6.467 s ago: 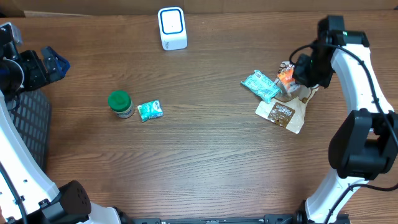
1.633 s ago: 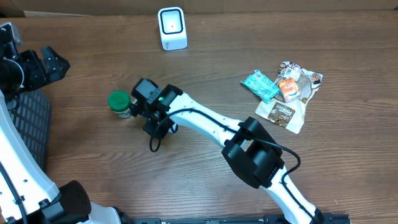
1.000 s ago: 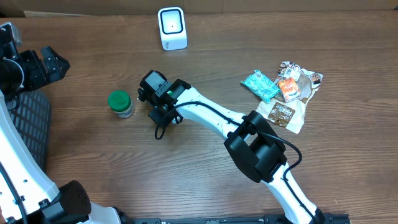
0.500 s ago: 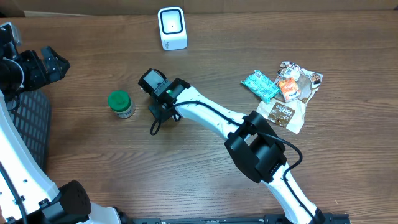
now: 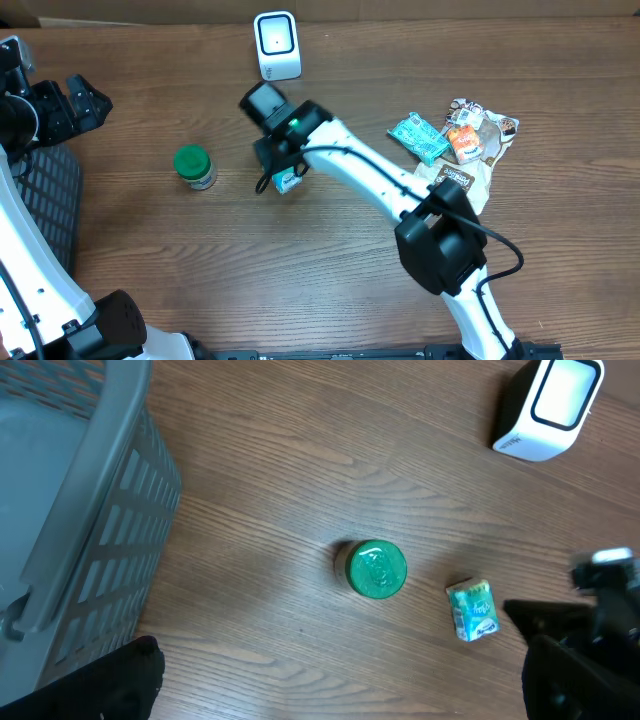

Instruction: Scan the item barcode

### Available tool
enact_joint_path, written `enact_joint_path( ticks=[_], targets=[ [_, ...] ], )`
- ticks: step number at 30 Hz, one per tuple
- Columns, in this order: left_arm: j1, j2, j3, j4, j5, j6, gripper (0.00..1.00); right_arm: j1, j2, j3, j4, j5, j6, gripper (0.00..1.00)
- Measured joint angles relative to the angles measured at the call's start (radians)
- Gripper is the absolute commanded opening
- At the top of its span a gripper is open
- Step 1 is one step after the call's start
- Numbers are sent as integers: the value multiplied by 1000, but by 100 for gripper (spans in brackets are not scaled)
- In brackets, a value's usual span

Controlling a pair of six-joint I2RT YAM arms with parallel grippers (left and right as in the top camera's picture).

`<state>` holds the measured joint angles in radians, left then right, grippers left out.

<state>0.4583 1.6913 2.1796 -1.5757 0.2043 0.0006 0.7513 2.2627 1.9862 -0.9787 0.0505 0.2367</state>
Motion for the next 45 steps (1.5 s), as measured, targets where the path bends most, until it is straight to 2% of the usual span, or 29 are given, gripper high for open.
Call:
enact_joint_path(
  ticks=[5, 32, 33, 36, 40, 45],
  targets=[
    [0, 0, 0, 0, 0, 0, 100, -50, 0, -45, 44, -42, 11, 4],
    [0, 0, 0, 0, 0, 0, 100, -16, 16, -163, 112, -128, 18, 4],
    [0, 0, 0, 0, 0, 0, 100, -16, 22, -163, 117, -133, 19, 5],
    [0, 0, 0, 0, 0, 0, 100, -16, 35, -163, 131, -146, 23, 17],
    [0, 0, 0, 0, 0, 0, 100, -16, 35, -163, 138, -159, 26, 21],
    [0, 0, 0, 0, 0, 0, 100, -18, 35, -155, 126, -167, 26, 21]
  ],
)
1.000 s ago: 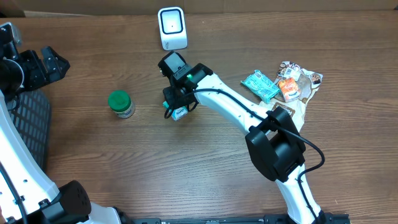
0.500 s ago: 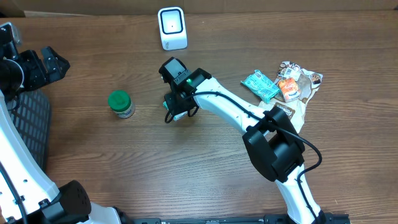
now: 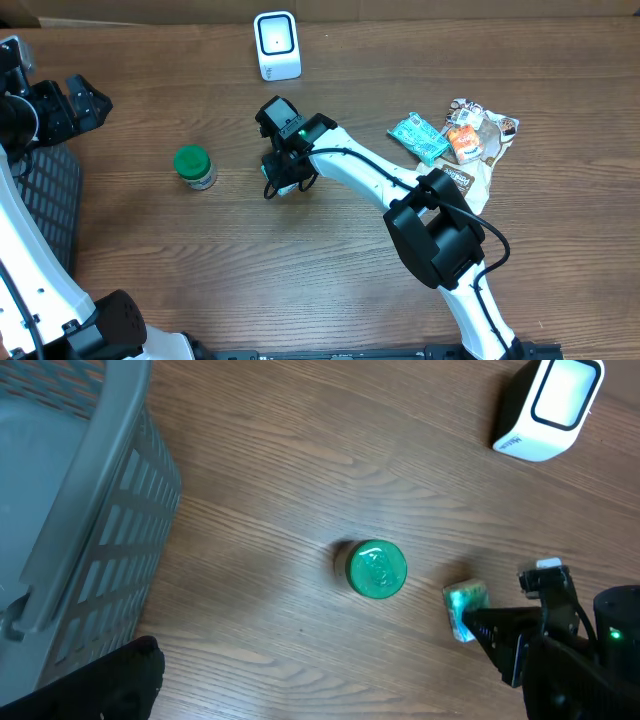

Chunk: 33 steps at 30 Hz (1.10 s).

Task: Scan the item barcode
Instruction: 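Grasp the teal pack's edge with the right gripper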

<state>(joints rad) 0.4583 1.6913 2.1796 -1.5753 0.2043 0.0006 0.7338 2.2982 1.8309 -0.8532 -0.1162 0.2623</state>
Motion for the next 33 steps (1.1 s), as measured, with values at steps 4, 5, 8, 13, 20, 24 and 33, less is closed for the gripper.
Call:
enact_joint_path(
  ticks=[4, 5, 8, 13, 20, 24, 33],
  targets=[
    [0, 0, 0, 0, 0, 0, 99, -5, 6, 54, -77, 0, -1, 21],
    [0, 0, 0, 0, 0, 0, 99, -8, 7, 79, -104, 0, 0, 22],
    [0, 0, 0, 0, 0, 0, 100, -24, 5, 162, -169, 0, -1, 26],
    [0, 0, 0, 0, 0, 0, 100, -52, -51, 216, -280, 0, 5, 30],
    [0, 0, 0, 0, 0, 0, 100, -120, -102, 187, -334, -61, 41, 32],
    [0, 0, 0, 0, 0, 0, 100, -151, -103, 48, -214, -138, 40, 38],
    [0, 0, 0, 0, 0, 0, 99, -148, -101, -170, 10, -262, 46, 52]
  ],
)
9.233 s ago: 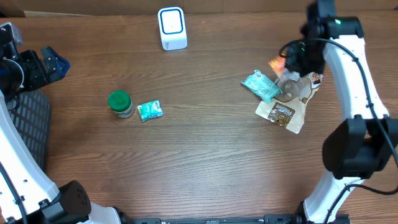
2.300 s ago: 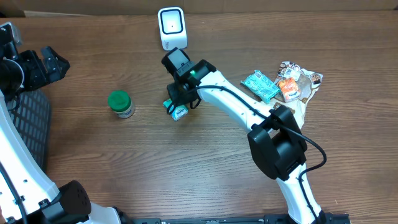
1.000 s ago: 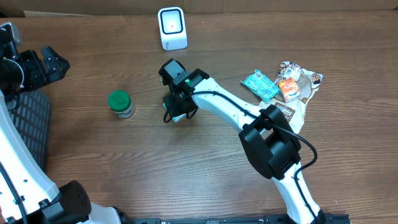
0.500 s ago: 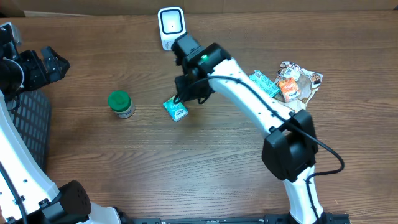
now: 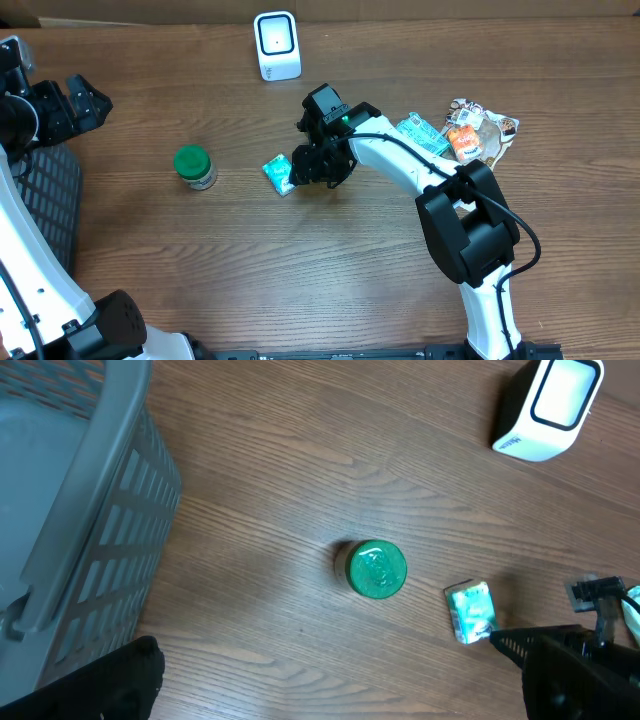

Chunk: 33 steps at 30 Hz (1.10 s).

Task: Scan the item barcode
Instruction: 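Grasp the teal pack's edge with the right gripper, then lift the teal pack and carry it up toward the scanner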

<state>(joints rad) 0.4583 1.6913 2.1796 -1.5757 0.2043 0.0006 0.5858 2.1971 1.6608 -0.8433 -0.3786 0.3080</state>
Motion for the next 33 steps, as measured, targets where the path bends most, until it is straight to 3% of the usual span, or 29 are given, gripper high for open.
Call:
enact_joint_path(
  ticks=[8, 14, 17, 21, 28, 33],
  targets=[
    [0, 0, 0, 0, 0, 0, 99, 0, 38, 0, 62, -48, 5, 51],
    [0, 0, 0, 0, 0, 0, 99, -1, 60, 0, 91, -74, 37, 39],
    [0, 0, 0, 0, 0, 0, 100, -1, 69, 0, 100, -85, 59, 29],
    [0, 0, 0, 0, 0, 0, 99, -2, 80, 1, 102, -105, 81, 4],
    [0, 0, 0, 0, 0, 0, 100, -8, 83, 6, 93, -138, 83, 4],
    [0, 0, 0, 0, 0, 0, 100, -43, 86, 9, 65, -287, 30, 4]
  ],
)
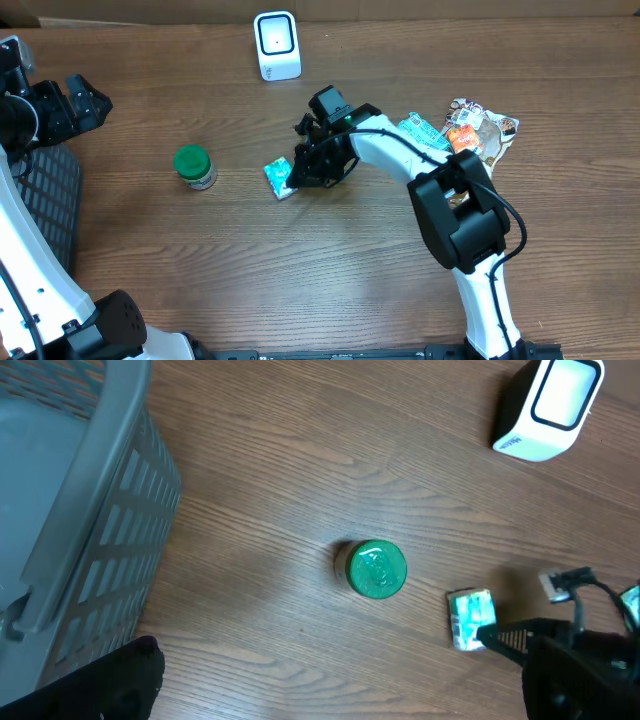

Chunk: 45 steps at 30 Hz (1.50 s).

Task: Scan the item barcode
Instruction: 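Lift the teal pack and carry it up toward the scanner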

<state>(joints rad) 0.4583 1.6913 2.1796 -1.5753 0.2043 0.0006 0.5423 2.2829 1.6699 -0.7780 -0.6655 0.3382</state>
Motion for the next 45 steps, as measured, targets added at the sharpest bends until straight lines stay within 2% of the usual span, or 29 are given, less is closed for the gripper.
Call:
enact_joint_path(
  ticks=[5, 9, 14, 19, 27, 45],
  targets=[
    [0, 0, 0, 0, 0, 0, 99, -70, -27, 0, -4, -227, -60, 4],
    [0, 0, 0, 0, 0, 0, 100, -142, -115, 0, -17, -414, -98, 4],
    [0, 0, 0, 0, 0, 0, 99, -240, -240, 3, -35, -618, -114, 4],
    [0, 0, 0, 0, 0, 0, 100, -302, -263, 10, -53, -790, -119, 4],
    [0, 0, 0, 0, 0, 0, 100, -317, -263, 10, -87, -864, -122, 4],
    [0, 0, 0, 0, 0, 0, 100, -316, -263, 10, -101, -871, -122, 4]
  ],
)
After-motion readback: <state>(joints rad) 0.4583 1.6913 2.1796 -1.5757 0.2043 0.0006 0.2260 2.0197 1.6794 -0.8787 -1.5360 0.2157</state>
